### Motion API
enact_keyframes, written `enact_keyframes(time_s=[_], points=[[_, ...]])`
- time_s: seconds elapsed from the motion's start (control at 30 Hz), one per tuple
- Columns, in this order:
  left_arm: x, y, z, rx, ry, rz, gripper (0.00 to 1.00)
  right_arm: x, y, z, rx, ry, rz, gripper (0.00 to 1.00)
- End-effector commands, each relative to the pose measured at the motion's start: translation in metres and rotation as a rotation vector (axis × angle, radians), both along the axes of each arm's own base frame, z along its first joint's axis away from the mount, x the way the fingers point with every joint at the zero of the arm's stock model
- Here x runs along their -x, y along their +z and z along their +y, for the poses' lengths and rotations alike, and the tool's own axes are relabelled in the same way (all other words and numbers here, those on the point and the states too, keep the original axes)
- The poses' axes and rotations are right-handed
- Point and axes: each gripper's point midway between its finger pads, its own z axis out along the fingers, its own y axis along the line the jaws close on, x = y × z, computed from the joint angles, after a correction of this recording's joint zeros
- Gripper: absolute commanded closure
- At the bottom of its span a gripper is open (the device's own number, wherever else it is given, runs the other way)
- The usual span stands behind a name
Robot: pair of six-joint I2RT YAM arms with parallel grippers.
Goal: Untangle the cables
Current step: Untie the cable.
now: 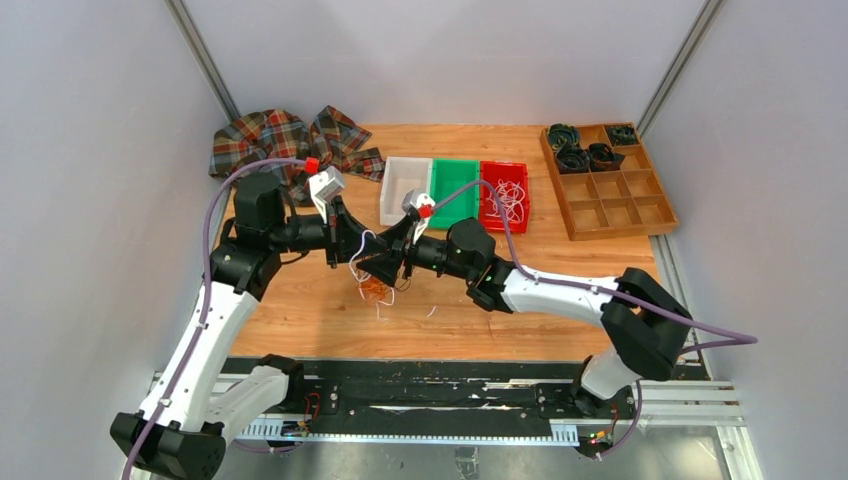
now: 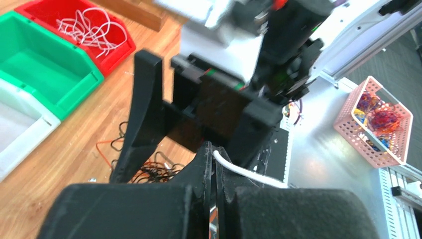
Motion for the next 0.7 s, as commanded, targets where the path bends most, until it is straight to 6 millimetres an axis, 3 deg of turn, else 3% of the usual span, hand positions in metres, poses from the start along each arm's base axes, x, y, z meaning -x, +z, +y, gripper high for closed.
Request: enact_keyframes(time_s=[0.0,0.2,0.37,0.67], points=[[0.014,0.033,-0.003,0.048,-0.054,-0.042,0.99,-0.021,-0.02,0.001,0.004,-0.102,0.0,0.36],[0.022,0.049,-0.001,0.048,-0.064,-0.071,0.99,-0.03,-0.085,-0.014,0.09,-0.152,0.095,0.41],[0.02,0.065,0.0,0.047,-0.045,-0.104,0.99,-0.028,-0.143,-0.038,0.192,-0.204,0.158,0.43],[0.002,0.107,0.012,0.012,0.104,-0.206,0.99,-0.024,-0.207,-0.079,0.346,-0.296,0.183,0.43]])
